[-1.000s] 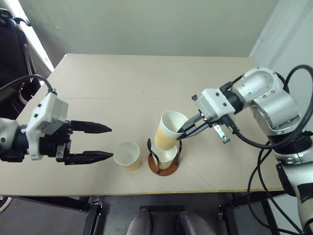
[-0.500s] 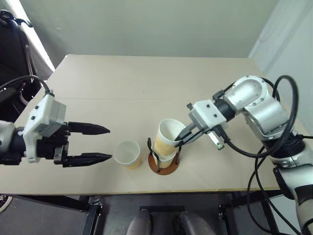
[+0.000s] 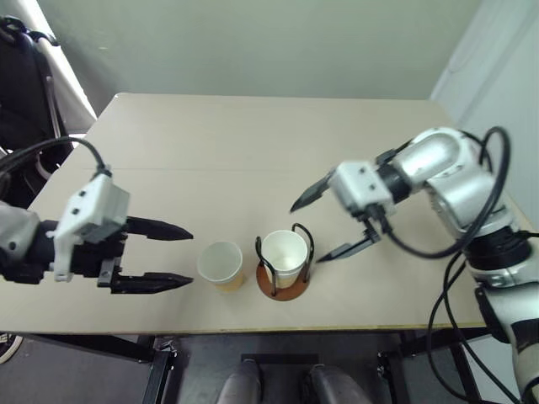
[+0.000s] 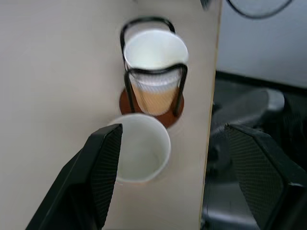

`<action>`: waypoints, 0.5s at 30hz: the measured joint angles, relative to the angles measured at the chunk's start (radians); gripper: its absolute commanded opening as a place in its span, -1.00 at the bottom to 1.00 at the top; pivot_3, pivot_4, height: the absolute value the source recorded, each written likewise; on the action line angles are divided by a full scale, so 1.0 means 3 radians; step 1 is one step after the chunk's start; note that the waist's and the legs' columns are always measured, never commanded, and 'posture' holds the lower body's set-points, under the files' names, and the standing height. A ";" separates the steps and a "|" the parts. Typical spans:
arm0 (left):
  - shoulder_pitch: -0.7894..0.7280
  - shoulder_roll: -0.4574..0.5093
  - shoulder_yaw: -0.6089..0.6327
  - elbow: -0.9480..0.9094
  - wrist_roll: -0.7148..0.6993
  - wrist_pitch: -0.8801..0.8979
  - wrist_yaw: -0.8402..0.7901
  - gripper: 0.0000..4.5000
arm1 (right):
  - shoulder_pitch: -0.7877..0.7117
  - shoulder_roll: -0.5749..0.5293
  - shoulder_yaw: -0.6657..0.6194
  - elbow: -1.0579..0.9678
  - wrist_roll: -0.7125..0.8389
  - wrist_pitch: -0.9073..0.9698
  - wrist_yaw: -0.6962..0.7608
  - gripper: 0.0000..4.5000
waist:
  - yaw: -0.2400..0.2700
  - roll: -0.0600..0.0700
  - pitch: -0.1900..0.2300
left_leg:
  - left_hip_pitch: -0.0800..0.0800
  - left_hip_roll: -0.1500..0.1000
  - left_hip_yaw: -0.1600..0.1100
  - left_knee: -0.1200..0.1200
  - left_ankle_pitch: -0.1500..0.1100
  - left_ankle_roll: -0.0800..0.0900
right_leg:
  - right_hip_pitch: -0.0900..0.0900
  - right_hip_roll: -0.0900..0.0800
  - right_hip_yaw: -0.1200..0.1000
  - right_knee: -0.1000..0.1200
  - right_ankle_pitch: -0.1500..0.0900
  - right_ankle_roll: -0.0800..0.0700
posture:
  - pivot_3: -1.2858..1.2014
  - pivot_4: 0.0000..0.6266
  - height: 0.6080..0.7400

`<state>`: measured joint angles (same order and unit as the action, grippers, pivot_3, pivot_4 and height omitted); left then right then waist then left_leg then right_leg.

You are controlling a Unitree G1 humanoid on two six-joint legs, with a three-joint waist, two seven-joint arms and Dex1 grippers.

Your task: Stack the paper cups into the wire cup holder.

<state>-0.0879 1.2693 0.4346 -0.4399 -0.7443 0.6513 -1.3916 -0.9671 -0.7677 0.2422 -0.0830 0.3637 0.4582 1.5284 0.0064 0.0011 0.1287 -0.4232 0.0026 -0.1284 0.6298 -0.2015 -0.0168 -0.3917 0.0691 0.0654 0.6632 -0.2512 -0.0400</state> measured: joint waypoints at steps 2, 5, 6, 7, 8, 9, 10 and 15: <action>-0.0056 0.0029 -0.0211 0.0035 0.0127 -0.0121 -0.0027 0.62 | 0.0265 -0.0315 -0.0499 0.0024 0.0301 0.0225 0.0018 0.99 | 0.0058 -0.0006 -0.0003 | -0.0004 -0.0002 -0.0002 0.0000 -0.0004 -0.0001 | 0.0001 -0.0001 0.0000 -0.0007 -0.0002 -0.0002 | 0.03 -0.52 1.00; -0.0158 0.0031 -0.0500 0.0092 0.0285 -0.0236 -0.0069 0.62 | 0.0726 -0.0642 -0.1053 0.0035 0.0562 0.0355 0.0097 0.99 | 0.0063 -0.0010 -0.0004 | -0.0007 -0.0001 0.0001 0.0000 -0.0014 -0.0006 | -0.0002 -0.0001 0.0002 -0.0005 -0.0006 -0.0003 | 0.03 -0.52 1.00; -0.0255 0.0031 -0.0626 0.0093 0.0345 -0.0295 -0.0087 0.62 | 0.1030 -0.0787 -0.1293 -0.0009 0.0656 0.0411 0.0125 0.99 | 0.0075 -0.0015 -0.0004 | -0.0009 -0.0002 -0.0001 0.0000 -0.0014 -0.0007 | -0.0001 -0.0001 -0.0001 -0.0005 -0.0009 0.0002 | 0.03 -0.52 1.00; -0.0266 0.0031 -0.0689 0.0114 0.0391 -0.0331 -0.0106 0.62 | 0.1248 -0.0885 -0.1476 0.0023 0.0690 0.0471 0.0145 0.99 | 0.0079 -0.0014 -0.0004 | -0.0007 -0.0002 -0.0001 0.0001 -0.0016 -0.0009 | 0.0000 -0.0001 0.0000 -0.0003 -0.0013 0.0005 | 0.03 -0.52 1.00; -0.0368 0.0031 -0.0829 0.0159 0.0456 -0.0373 -0.0136 0.62 | 0.1476 -0.0958 -0.1695 -0.0001 0.0736 0.0517 0.0143 0.99 | 0.0077 -0.0010 -0.0002 | -0.0006 -0.0002 0.0003 -0.0001 -0.0018 -0.0010 | -0.0001 -0.0001 0.0004 -0.0002 -0.0014 0.0006 | 0.03 -0.52 1.00; -0.0444 0.0029 -0.0923 0.0194 0.0505 -0.0410 -0.0158 0.62 | 0.1652 -0.1012 -0.1854 -0.0029 0.0765 0.0549 0.0136 0.99 | 0.0077 -0.0009 -0.0001 | -0.0006 -0.0002 0.0003 -0.0001 -0.0018 -0.0010 | -0.0001 -0.0001 0.0003 -0.0002 -0.0015 0.0008 | 0.03 -0.52 1.00; -0.0523 0.0028 -0.1016 0.0224 0.0546 -0.0438 -0.0175 0.62 | 0.1804 -0.1056 -0.2009 -0.0080 0.0804 0.0593 0.0113 0.99 | 0.0072 -0.0009 -0.0001 | -0.0005 -0.0002 0.0002 -0.0002 -0.0018 -0.0011 | -0.0001 0.0001 0.0002 -0.0002 -0.0016 0.0010 | 0.03 -0.52 1.00; -0.0795 0.0027 -0.1440 0.0340 0.0790 -0.0651 -0.0437 0.62 | 0.2327 -0.1081 -0.2707 -0.0742 0.1198 0.0919 -0.0116 0.99 | -0.0005 -0.0007 0.0000 | 0.0003 0.0000 0.0005 -0.0001 -0.0021 -0.0009 | 0.0014 0.0007 0.0008 -0.0002 -0.0024 0.0023 | 0.03 -0.52 1.00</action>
<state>-0.3265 1.2773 0.0026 -0.3378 -0.5072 0.4560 -1.5227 -0.2690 -1.0920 -0.5699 -0.3055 0.7230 0.7338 1.4937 0.0048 -0.0010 0.1286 -0.4225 0.0025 -0.1270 0.6294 -0.2078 -0.0194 -0.3875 0.0713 0.0679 0.6627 -0.2584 -0.0331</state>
